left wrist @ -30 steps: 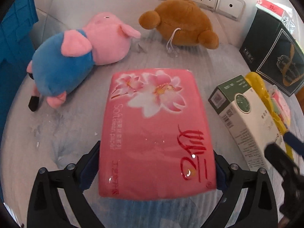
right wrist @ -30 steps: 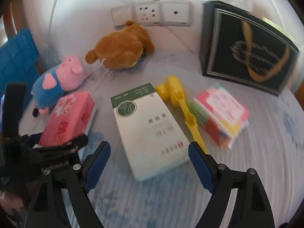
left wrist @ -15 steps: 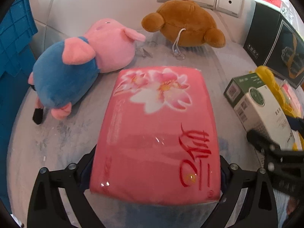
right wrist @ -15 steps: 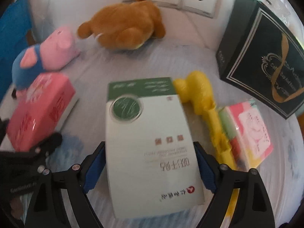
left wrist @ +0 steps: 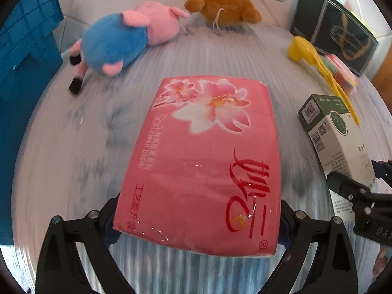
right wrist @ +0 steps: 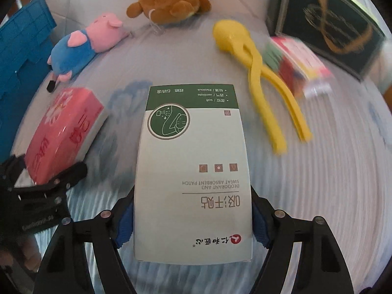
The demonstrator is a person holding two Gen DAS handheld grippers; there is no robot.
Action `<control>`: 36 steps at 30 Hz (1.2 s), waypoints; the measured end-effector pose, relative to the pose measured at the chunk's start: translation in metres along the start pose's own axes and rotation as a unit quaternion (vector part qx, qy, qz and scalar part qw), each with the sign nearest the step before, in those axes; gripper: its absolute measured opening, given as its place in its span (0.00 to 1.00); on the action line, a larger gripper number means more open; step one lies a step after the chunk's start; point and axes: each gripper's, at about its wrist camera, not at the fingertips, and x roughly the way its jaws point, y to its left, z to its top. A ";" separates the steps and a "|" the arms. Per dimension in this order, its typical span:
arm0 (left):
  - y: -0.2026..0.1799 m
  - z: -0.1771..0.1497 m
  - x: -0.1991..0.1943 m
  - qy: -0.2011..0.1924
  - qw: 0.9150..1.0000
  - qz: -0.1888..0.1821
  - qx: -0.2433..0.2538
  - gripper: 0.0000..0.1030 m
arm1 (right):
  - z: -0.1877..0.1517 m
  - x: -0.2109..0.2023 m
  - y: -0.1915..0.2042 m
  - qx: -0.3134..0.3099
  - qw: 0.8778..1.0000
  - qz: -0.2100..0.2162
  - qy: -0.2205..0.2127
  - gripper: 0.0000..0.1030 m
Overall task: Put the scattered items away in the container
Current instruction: 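Lift the pink tissue pack and white box and carry them over the crate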
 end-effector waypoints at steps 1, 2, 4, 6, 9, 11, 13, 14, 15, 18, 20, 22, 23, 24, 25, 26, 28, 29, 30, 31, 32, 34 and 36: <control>0.000 -0.004 -0.004 0.002 1.000 0.000 0.001 0.94 | -0.005 -0.004 -0.001 0.004 1.000 -0.001 -0.001 0.79; -0.001 -0.005 -0.009 0.001 1.000 0.001 0.003 0.94 | -0.008 -0.009 -0.003 0.011 1.000 -0.001 -0.006 0.79; -0.005 0.000 -0.017 -0.010 1.000 0.003 0.007 0.94 | -0.009 -0.019 -0.005 0.024 1.000 0.003 -0.015 0.79; -0.007 0.007 -0.025 -0.026 1.000 0.000 0.008 0.94 | -0.004 -0.025 -0.006 0.029 0.999 0.000 -0.026 0.81; -0.011 0.014 -0.020 -0.027 1.000 0.001 0.017 0.96 | 0.005 -0.021 -0.002 0.019 1.000 -0.006 -0.024 0.82; -0.012 0.017 -0.005 -0.001 1.000 -0.005 0.014 0.96 | 0.008 -0.013 0.000 0.013 1.000 -0.014 -0.015 0.82; -0.011 0.017 0.010 0.022 1.000 -0.015 0.005 0.96 | 0.009 -0.002 0.001 0.008 1.000 -0.026 -0.006 0.82; -0.010 0.016 0.014 0.023 1.000 -0.015 0.001 0.96 | 0.011 0.002 0.002 0.011 0.999 -0.030 -0.005 0.82; -0.008 0.016 0.013 0.013 1.000 -0.015 -0.004 0.96 | 0.012 0.005 0.002 0.014 0.999 -0.030 -0.009 0.82; -0.006 0.013 0.003 -0.013 1.000 -0.014 -0.009 0.89 | 0.011 0.004 0.006 0.011 0.999 -0.037 -0.014 0.77; -0.006 0.009 -0.002 -0.016 1.000 -0.020 -0.010 0.89 | 0.009 0.002 0.010 0.007 0.999 -0.034 -0.013 0.76; -0.005 0.005 -0.007 -0.019 1.000 -0.017 -0.010 0.89 | 0.006 -0.004 0.015 0.008 0.999 -0.033 -0.019 0.76; -0.004 0.003 -0.011 -0.023 1.000 -0.015 -0.011 0.89 | 0.005 -0.009 0.015 0.007 0.999 -0.031 -0.025 0.76; -0.002 0.002 -0.016 -0.027 0.999 -0.015 -0.012 0.89 | 0.004 -0.014 0.017 0.005 0.999 -0.030 -0.030 0.76; -0.001 0.002 -0.021 -0.032 0.999 -0.016 -0.014 0.89 | 0.002 -0.020 0.020 0.003 0.999 -0.027 -0.035 0.76; 0.001 0.000 -0.028 -0.036 0.999 -0.016 -0.015 0.89 | 0.001 -0.025 0.024 0.001 0.999 -0.027 -0.040 0.76; 0.003 -0.001 -0.043 -0.047 0.999 -0.014 -0.015 0.89 | 0.000 -0.036 0.033 -0.004 0.998 -0.030 -0.050 0.76; 0.005 -0.001 -0.050 -0.052 0.998 -0.014 -0.015 0.89 | -0.001 -0.045 0.039 -0.006 0.998 -0.030 -0.057 0.76; 0.008 -0.001 -0.058 -0.056 0.998 -0.013 -0.016 0.89 | -0.002 -0.052 0.042 -0.006 0.998 -0.029 -0.060 0.76; 0.012 -0.002 -0.068 -0.060 0.998 -0.012 -0.016 0.89 | -0.003 -0.059 0.046 -0.008 0.997 -0.028 -0.065 0.76; 0.016 -0.004 -0.077 -0.065 0.998 -0.010 -0.017 0.89 | -0.003 -0.069 0.052 -0.009 0.997 -0.030 -0.072 0.76; 0.027 -0.006 -0.099 -0.079 0.997 -0.010 -0.018 0.89 | -0.005 -0.086 0.066 -0.012 0.996 -0.032 -0.083 0.76; 0.040 -0.010 -0.119 -0.093 0.995 -0.008 -0.015 0.89 | -0.006 -0.105 0.080 -0.013 0.994 -0.037 -0.098 0.76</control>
